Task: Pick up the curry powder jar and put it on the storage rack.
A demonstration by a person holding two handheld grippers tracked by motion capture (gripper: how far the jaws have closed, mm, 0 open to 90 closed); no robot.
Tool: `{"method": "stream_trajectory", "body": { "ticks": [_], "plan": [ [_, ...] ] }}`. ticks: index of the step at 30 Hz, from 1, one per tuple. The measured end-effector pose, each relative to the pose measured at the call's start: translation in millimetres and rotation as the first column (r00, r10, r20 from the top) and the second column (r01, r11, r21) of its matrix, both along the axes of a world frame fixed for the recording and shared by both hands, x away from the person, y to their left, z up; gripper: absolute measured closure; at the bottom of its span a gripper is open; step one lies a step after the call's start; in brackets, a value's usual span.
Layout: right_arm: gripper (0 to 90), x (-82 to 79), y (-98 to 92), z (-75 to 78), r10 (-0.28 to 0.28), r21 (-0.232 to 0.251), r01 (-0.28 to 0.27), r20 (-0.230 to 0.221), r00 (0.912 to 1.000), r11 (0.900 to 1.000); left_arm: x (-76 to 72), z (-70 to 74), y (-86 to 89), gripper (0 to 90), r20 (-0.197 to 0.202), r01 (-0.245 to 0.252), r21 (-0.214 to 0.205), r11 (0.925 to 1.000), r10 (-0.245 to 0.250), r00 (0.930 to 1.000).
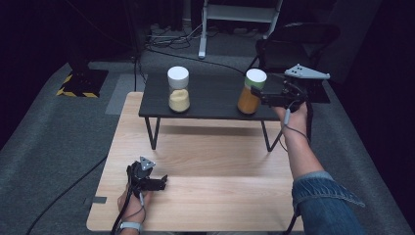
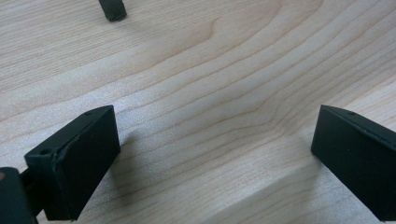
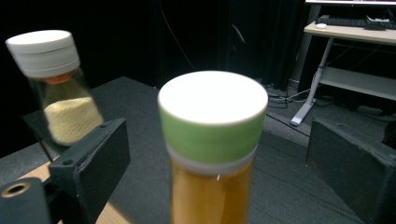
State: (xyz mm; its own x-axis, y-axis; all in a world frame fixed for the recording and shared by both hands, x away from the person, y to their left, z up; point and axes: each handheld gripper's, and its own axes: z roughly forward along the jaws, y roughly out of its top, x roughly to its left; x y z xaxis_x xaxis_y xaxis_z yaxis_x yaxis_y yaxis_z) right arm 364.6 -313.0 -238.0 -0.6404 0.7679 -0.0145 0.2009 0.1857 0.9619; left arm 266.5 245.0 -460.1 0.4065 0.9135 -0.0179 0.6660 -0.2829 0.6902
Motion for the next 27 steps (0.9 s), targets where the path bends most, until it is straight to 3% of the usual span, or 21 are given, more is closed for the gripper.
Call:
{"method": "stream_trajectory", "body": {
  "ticks": [14, 21, 27],
  "plan": [
    [5.8, -40.8, -16.7, -13.6, 0.035, -0.024, -0.034, 0.026, 0.9991, 0.9991, 0.8, 0.3, -0.6, 1.1, 0.000, -0.005, 0.003, 1.0000, 0.005, 1.0000],
    [5.8, -60.0, -26.9, -35.2, 0.053, 0.004, -0.053, 0.049, 0.9974, 0.9986, 0.6, 0.1, -0.6, 1.1, 0.002, -0.005, 0.004, 1.0000, 0.005, 1.0000],
    [5.8, -72.9, -31.8, -50.8, 0.060, -0.019, -0.059, 0.054, 0.9968, 0.9981, -0.1, 0.2, -1.1, 1.1, 0.000, -0.011, 0.003, 0.9999, 0.011, 0.9999]
  ]
}}
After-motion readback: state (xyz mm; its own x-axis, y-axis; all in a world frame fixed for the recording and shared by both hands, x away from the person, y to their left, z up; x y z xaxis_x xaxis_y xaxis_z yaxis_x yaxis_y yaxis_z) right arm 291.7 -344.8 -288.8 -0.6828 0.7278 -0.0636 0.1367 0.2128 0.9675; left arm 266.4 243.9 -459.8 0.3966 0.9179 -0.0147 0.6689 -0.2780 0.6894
